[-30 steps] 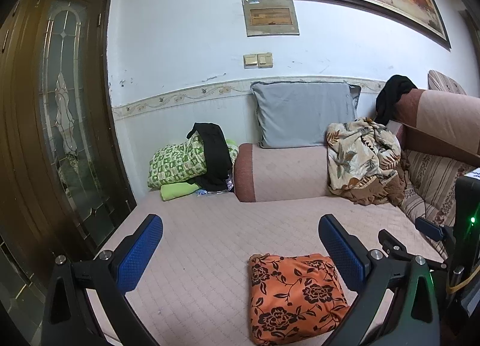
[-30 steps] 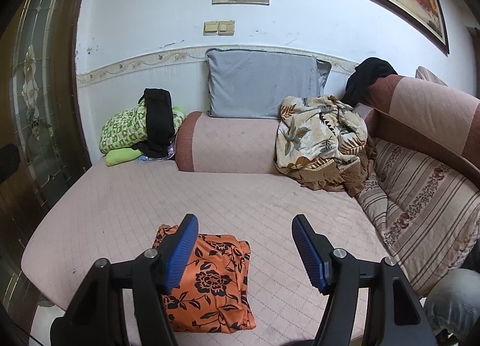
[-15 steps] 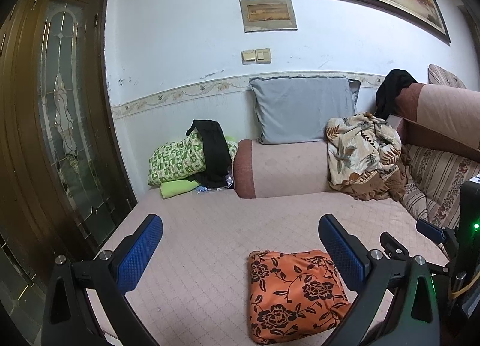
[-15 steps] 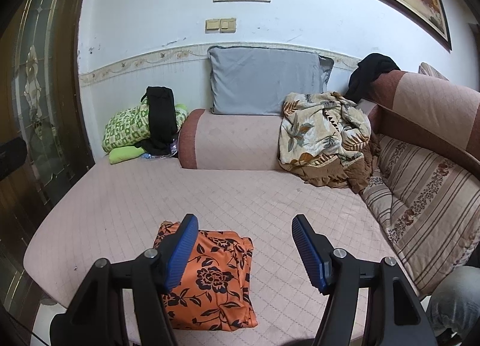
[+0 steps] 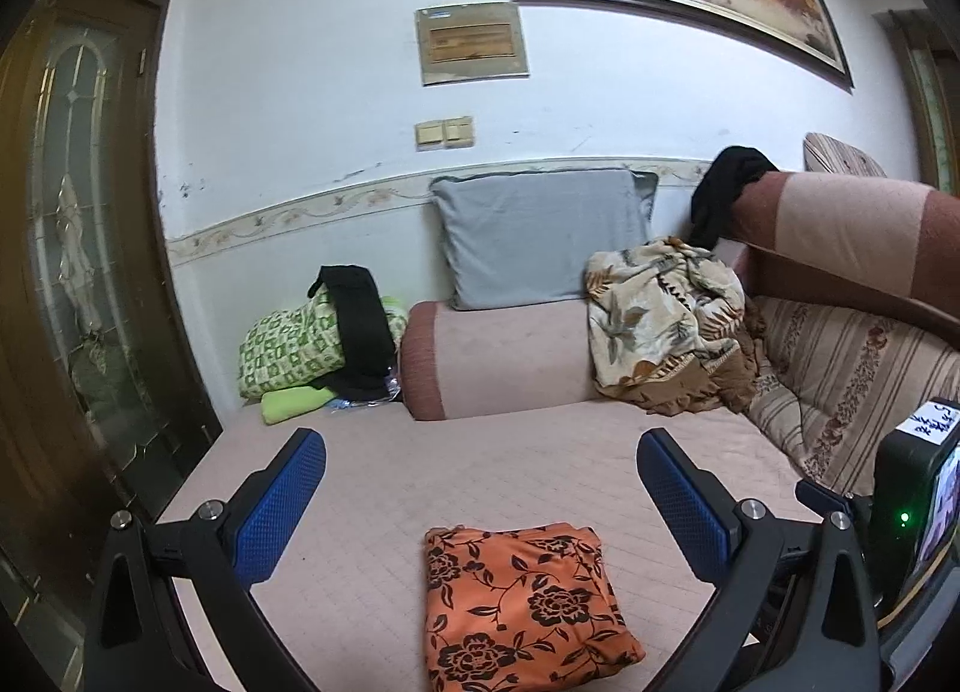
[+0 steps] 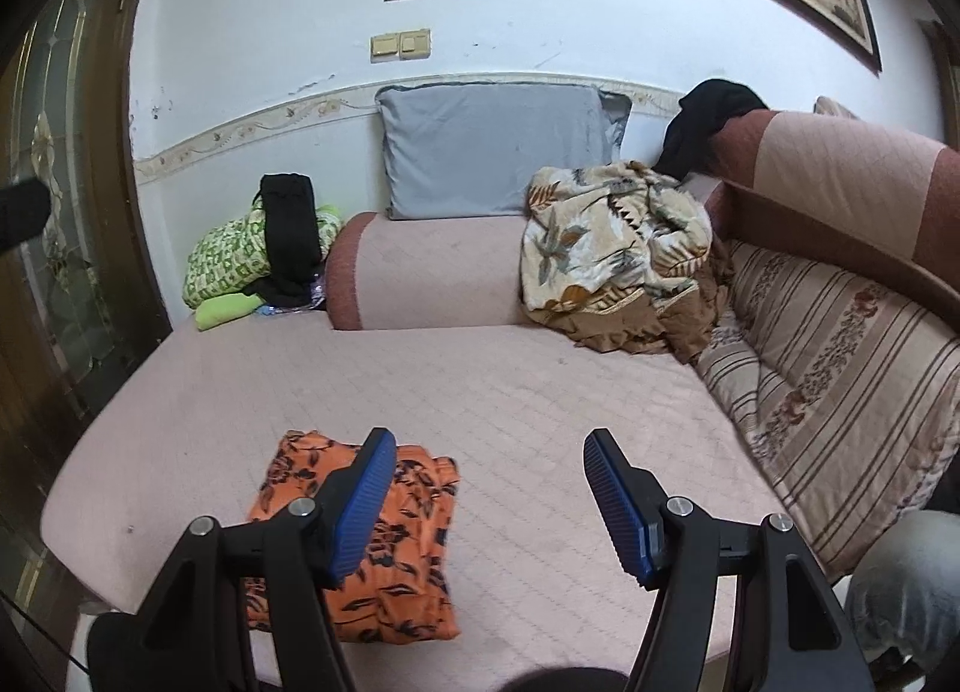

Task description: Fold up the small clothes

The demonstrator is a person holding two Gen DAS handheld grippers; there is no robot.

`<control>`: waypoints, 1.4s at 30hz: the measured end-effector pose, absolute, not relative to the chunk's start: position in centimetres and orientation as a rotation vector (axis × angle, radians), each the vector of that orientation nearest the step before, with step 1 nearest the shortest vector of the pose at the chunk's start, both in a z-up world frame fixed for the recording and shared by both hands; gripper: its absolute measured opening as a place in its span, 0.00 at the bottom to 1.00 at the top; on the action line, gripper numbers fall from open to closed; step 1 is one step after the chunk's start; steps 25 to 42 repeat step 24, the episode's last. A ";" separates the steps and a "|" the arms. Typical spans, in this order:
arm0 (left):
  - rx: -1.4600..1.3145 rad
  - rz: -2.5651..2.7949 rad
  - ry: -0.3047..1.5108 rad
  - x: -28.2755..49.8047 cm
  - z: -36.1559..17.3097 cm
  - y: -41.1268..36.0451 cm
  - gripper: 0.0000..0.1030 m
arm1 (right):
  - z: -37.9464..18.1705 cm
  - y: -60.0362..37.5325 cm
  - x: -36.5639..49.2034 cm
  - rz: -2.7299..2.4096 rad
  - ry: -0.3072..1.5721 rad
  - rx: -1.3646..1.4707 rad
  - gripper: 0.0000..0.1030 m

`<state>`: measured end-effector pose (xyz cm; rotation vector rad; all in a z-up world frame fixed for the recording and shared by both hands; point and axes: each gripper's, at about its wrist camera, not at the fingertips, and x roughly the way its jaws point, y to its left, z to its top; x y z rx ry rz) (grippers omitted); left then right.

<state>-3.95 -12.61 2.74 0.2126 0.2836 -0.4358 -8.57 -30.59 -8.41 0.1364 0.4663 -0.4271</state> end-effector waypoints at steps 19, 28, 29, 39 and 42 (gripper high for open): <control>0.174 -0.399 0.305 -2.9 0.8 -13.4 1.00 | -13.1 -32.8 -7.5 -0.337 0.499 0.185 0.67; 0.103 -0.365 0.287 -1.0 0.2 -10.7 1.00 | -13.1 -32.5 -6.0 -0.364 0.512 0.165 0.67; 0.103 -0.365 0.287 -1.0 0.2 -10.7 1.00 | -13.1 -32.5 -6.0 -0.364 0.512 0.165 0.67; 0.103 -0.365 0.287 -1.0 0.2 -10.7 1.00 | -13.1 -32.5 -6.0 -0.364 0.512 0.165 0.67; 0.103 -0.365 0.287 -1.0 0.2 -10.7 1.00 | -13.1 -32.5 -6.0 -0.364 0.512 0.165 0.67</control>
